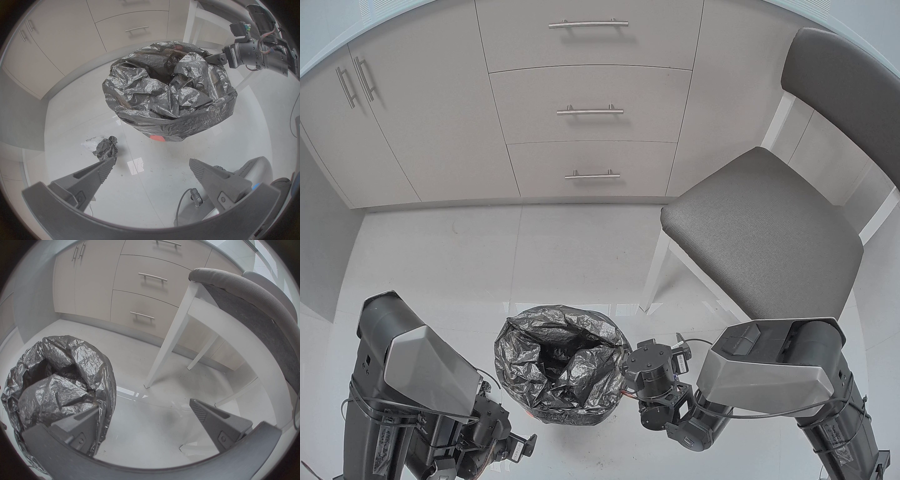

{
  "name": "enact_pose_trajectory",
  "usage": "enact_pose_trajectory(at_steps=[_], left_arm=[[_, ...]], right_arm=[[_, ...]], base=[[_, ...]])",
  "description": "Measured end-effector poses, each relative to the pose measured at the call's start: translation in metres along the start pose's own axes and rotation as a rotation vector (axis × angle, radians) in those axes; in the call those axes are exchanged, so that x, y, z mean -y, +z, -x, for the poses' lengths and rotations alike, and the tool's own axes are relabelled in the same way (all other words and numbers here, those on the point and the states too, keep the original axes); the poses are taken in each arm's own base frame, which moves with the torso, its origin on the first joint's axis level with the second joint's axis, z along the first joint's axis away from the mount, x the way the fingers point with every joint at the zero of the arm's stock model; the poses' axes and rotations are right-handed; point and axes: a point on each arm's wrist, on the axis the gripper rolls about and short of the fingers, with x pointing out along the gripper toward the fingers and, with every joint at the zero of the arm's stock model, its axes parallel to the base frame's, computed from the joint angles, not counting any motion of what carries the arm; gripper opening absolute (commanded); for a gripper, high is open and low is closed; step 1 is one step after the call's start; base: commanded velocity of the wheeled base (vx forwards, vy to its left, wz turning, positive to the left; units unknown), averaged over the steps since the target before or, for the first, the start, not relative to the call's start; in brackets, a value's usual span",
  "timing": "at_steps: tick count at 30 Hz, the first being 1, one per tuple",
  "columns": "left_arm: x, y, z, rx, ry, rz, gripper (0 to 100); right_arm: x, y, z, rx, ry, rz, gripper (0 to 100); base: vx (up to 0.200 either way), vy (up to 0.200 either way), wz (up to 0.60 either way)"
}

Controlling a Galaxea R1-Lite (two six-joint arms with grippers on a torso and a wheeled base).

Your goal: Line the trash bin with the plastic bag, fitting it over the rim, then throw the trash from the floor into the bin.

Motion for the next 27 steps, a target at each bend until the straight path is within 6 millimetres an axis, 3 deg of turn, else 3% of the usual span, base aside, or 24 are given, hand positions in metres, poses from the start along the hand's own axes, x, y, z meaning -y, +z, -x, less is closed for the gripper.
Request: enact_pose_trajectory(at_steps=[11,20,27], left_arm=[[0.0,-0.001,0.006,-0.006,-0.006,0.028,100],[0.0,0.017,0.017,0.091,-0.028,0.108,100],[0.004,0.033,0.009,0.167,-0.029,0.136,100]], right_arm=[[0.001,-0.005,0.011,0.015,0.023,0.048,100],[0.001,-0.005,0.011,0.025,0.022,0.051,100],[0.001,-0.005,0.011,0.027,0.021,0.049,100]], base=[[0.0,0.0,0.0],[0.0,0.0,0.0],[0.0,0.0,0.0]])
